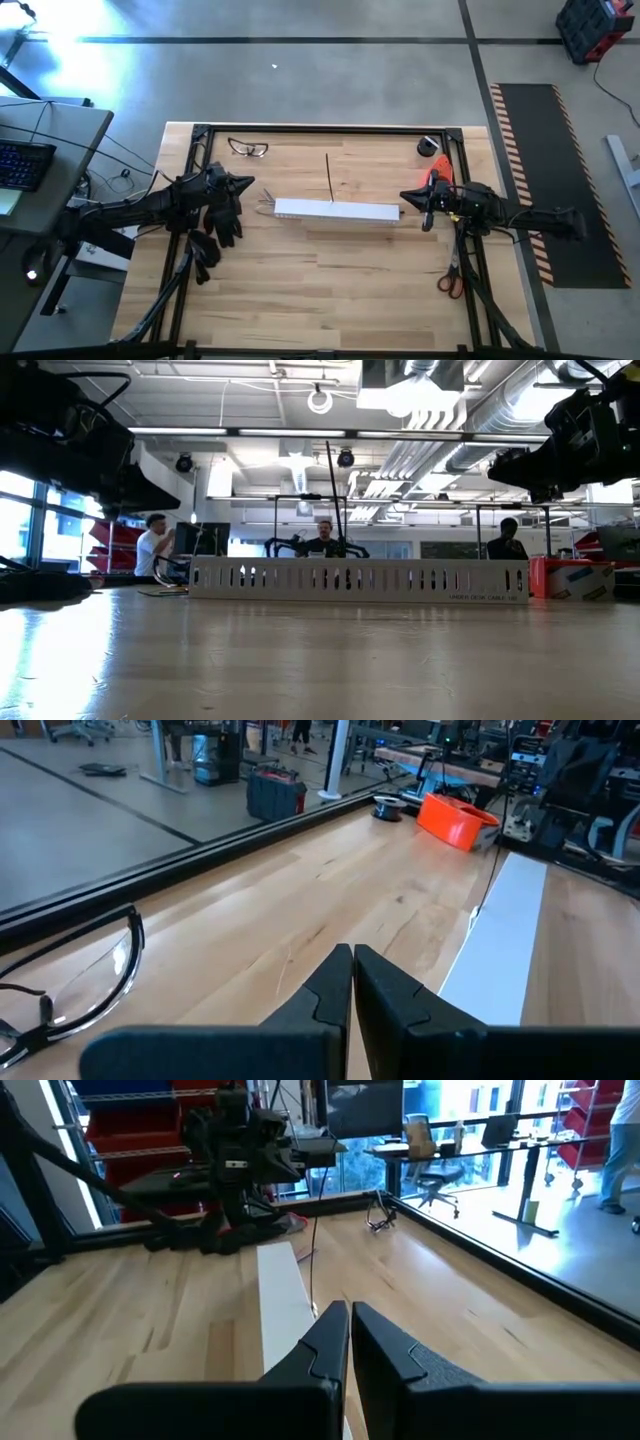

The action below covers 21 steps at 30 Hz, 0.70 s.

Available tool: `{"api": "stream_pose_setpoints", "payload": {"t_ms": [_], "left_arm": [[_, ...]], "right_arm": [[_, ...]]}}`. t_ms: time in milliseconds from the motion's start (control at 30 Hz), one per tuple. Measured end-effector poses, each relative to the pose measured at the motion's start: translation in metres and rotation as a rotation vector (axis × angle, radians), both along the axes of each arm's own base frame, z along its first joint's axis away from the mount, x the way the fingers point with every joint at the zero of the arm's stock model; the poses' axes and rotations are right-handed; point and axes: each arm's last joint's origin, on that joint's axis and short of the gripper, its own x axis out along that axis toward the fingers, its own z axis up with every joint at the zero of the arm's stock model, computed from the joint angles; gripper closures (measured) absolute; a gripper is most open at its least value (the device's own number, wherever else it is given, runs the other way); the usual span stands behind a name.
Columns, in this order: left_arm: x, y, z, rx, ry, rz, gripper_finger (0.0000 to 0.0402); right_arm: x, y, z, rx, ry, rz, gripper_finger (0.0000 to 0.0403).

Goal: Ziptie cables
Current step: Return to Home Position

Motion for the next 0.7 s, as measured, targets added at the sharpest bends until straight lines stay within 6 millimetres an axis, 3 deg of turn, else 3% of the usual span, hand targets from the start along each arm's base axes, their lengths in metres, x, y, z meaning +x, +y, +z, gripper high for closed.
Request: {"api": "stream_pose_setpoints", "payload": {"t_ms": [400, 700], "left_arm": [[0.001, -0.004, 0.001, 0.003, -0.005, -0.033, 0.0402], [-0.009, -0.008, 0.018, 0.055, -0.195, -0.034, 0.0402]], "right_arm": [[-0.003, 0.004, 0.005, -0.007, -0.058, 0.046, 0.0403], [-0.006, 0.005, 0.010, -0.016, -0.118, 0.045, 0.0403]]}}
